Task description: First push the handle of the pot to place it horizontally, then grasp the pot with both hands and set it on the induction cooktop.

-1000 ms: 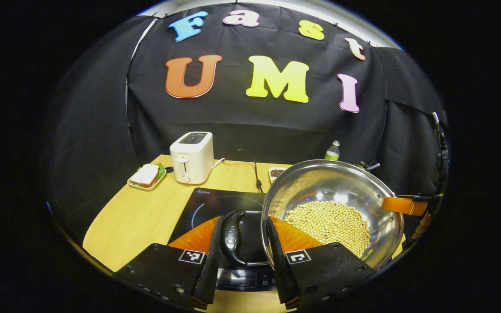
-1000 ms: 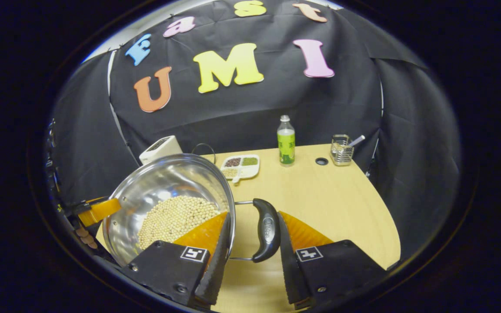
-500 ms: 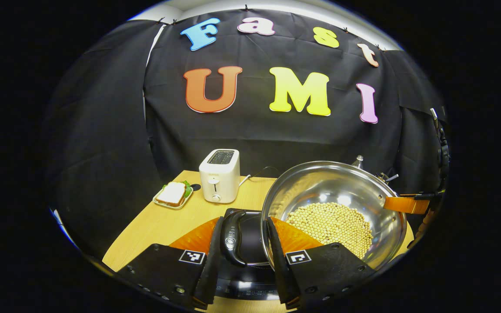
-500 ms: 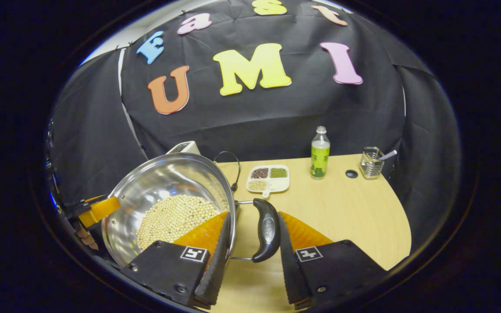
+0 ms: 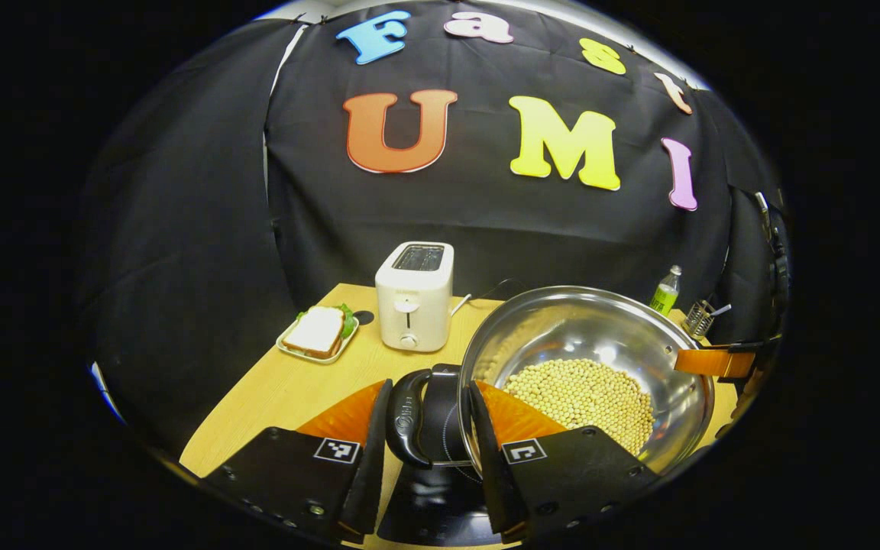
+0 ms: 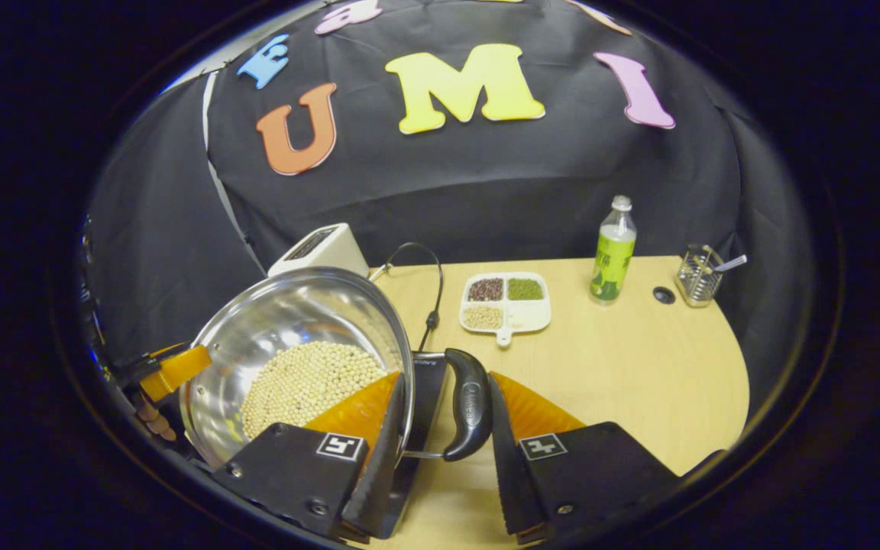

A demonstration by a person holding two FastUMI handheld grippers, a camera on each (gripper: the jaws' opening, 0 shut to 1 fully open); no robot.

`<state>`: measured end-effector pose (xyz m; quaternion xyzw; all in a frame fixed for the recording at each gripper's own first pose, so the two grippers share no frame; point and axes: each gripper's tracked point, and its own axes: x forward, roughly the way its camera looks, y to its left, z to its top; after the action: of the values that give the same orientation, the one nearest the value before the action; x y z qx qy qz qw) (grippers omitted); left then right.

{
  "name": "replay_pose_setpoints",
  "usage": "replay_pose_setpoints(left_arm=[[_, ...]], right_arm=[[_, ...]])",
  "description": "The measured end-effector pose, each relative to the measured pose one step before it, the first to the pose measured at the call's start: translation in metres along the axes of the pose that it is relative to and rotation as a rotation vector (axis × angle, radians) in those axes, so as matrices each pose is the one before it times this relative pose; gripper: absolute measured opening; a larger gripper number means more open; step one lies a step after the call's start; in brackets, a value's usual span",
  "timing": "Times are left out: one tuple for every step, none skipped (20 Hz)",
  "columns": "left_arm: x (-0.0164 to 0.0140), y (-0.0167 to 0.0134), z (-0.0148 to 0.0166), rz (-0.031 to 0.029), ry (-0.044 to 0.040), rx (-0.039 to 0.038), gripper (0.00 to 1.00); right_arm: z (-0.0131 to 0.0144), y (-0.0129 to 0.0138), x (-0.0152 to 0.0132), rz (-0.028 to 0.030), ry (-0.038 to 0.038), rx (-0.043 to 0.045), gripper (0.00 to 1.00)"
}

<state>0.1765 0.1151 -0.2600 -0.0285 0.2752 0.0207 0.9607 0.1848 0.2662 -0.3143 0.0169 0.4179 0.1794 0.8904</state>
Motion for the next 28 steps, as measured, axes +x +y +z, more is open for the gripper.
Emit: replay_pose_setpoints(left_arm=[[0.00853, 0.00369, -0.00592, -0.0025, 0.00802, 0.002, 0.53], [0.00803, 0.00327, -0.00546, -0.00427, 0.01011, -0.00007, 0.53], [0.00836, 0.00193, -0.00486, -0.00504, 0.0108, -0.00391, 0.53], [0.00618, 0.00289, -0.00434, -0.00616, 0.00985, -0.00586, 0.53], [0.00667, 0.0024, -0.00354, -0.00622, 0.0068, -0.01049, 0.53], [0.00545, 0.00388, -0.00382, -0.00368, 0.00656, -0.01066, 0.53], [0.00416, 0.00124, -0.00426, -0.00354, 0.00667, -0.01005, 0.53], [0.00296, 0.00195, -0.00249, -0.00257, 0.00144, -0.00308, 0.53], [0.00275, 0.00203, -0.00382, -0.0017, 0.00395, -0.00333, 0.53], [0.0014, 0.00151, -0.00192, -0.00175, -0.00255, -0.00522, 0.53], [0.00184, 0.00096, -0.00101, 0.00107, -0.00293, -0.00274, 0.53], [0.00219, 0.00074, -0.00108, -0.00231, 0.00166, -0.00771, 0.53], [0.00073, -0.00061, -0.00014, -0.00231, -0.00176, -0.01152, 0.53], [-0.00048, -0.00148, -0.00027, 0.00015, 0.00029, -0.01692, 0.53], [0.00088, -0.00055, 0.00337, -0.00186, -0.01883, -0.00178, 0.53], [0.00108, 0.00063, -0.00099, 0.00236, -0.00216, 0.00972, 0.53], [0.00123, 0.00249, -0.00118, 0.00363, -0.00741, 0.00471, 0.53], [-0.00008, 0.0003, -0.00084, 0.003, 0.00252, 0.00199, 0.53], [-0.00162, 0.00013, -0.00068, -0.00132, 0.00229, 0.00224, 0.53], [-0.00076, 0.00013, -0.00092, -0.00161, 0.00373, 0.00231, 0.53], [-0.00044, -0.00057, 0.00042, -0.00217, 0.00024, 0.0024, 0.53], [-0.00024, -0.00002, 0.00067, -0.00172, -0.00501, 0.00999, 0.43], [0.00006, 0.00126, -0.00034, 0.0003, -0.0031, 0.00487, 0.53], [0.0007, 0.00075, -0.00012, 0.0028, 0.00074, -0.00273, 0.53], [-0.00043, -0.00085, 0.00013, 0.00298, -0.00044, -0.00289, 0.54], [0.00051, -0.00016, -0.00056, 0.00284, 0.00026, 0.00491, 0.55], [-0.00129, 0.00137, -0.0005, 0.00672, -0.00084, 0.00396, 0.56], [-0.00214, 0.0003, 0.00363, 0.00713, -0.01535, 0.00631, 0.6]], right_arm=[[-0.00378, 0.0021, 0.009, -0.00293, 0.01174, 0.00302, 0.6], [-0.0033, 0.00088, 0.00902, -0.00622, 0.00635, -0.00301, 0.6], [-0.00339, 0.00237, 0.00453, -0.00688, 0.00403, -0.00621, 0.6], [-0.00042, 0.00039, 0.00749, -0.00544, -0.00404, -0.00974, 0.6], [-0.00357, -0.00086, 0.00866, -0.00543, 0.00583, -0.00042, 0.6], [-0.00347, 0.0007, 0.00608, -0.00162, 0.00648, 0.00211, 0.6], [-0.00476, 0.00134, 0.0034, -0.00082, 0.01092, 0.00069, 0.6], [-0.00374, 0.00197, 0.0027, 0.00151, 0.00536, -0.00001, 0.6], [-0.00166, 0.00068, 0.00315, 0.00077, 0.00191, -0.00263, 0.6], [-0.00276, 0.00015, 0.00287, -0.00188, 0.0049, -0.00016, 0.6], [-0.00021, 0.00104, 0.00209, 0.00298, -0.00909, -0.00027, 0.6], [-0.00004, 0.00009, 0.00089, 0.00097, -0.00747, 0.00209, 0.6], [0.00138, 0.0003, -0.00006, -0.00012, -0.00621, 0.00849, 0.6], [-0.00152, 0.00027, 0.00121, 0.00434, 0.00024, 0.00915, 0.6], [0.0013, 0.00062, 0.00245, 0.00345, -0.00947, 0.00625, 0.6], [0.00016, -0.0004, -0.00107, 0.00452, -0.00223, -0.00221, 0.59], [-0.00056, -0.00027, 0.00034, 0.00287, -0.00351, 0.00363, 0.6], [0.0006, -0.0001, 0.00047, 0.00393, -0.00497, 0.00556, 0.6], [0.00076, -0.0001, 0.00061, 0.00347, -0.00361, 0.00366, 0.6], [-0.00007, 0.00034, -0.00016, 0.00525, -0.00481, 0.00854, 0.6], [0.00102, 0.00007, 0.00046, 0.00465, -0.00629, 0.00444, 0.61], [0.00103, -0.00002, 0.00068, 0.00593, -0.00689, 0.00505, 0.61], [0.00048, 0.00034, -0.00018, 0.00657, -0.01186, 0.01404, 0.62], [0.00111, -0.00027, 0.0003, 0.00733, -0.01595, 0.01356, 0.63], [0.00191, 0.00017, 0.00086, 0.01103, -0.01438, 0.01392, 0.63], [-0.00016, 0.00022, -0.00019, 0.01284, -0.01246, 0.01686, 0.64], [0.00278, -0.00009, -0.00185, 0.01182, -0.01116, 0.01285, 0.64], [0.00088, -0.00277, -0.00329, -0.00539, -0.01379, 0.01241, 0.65]])
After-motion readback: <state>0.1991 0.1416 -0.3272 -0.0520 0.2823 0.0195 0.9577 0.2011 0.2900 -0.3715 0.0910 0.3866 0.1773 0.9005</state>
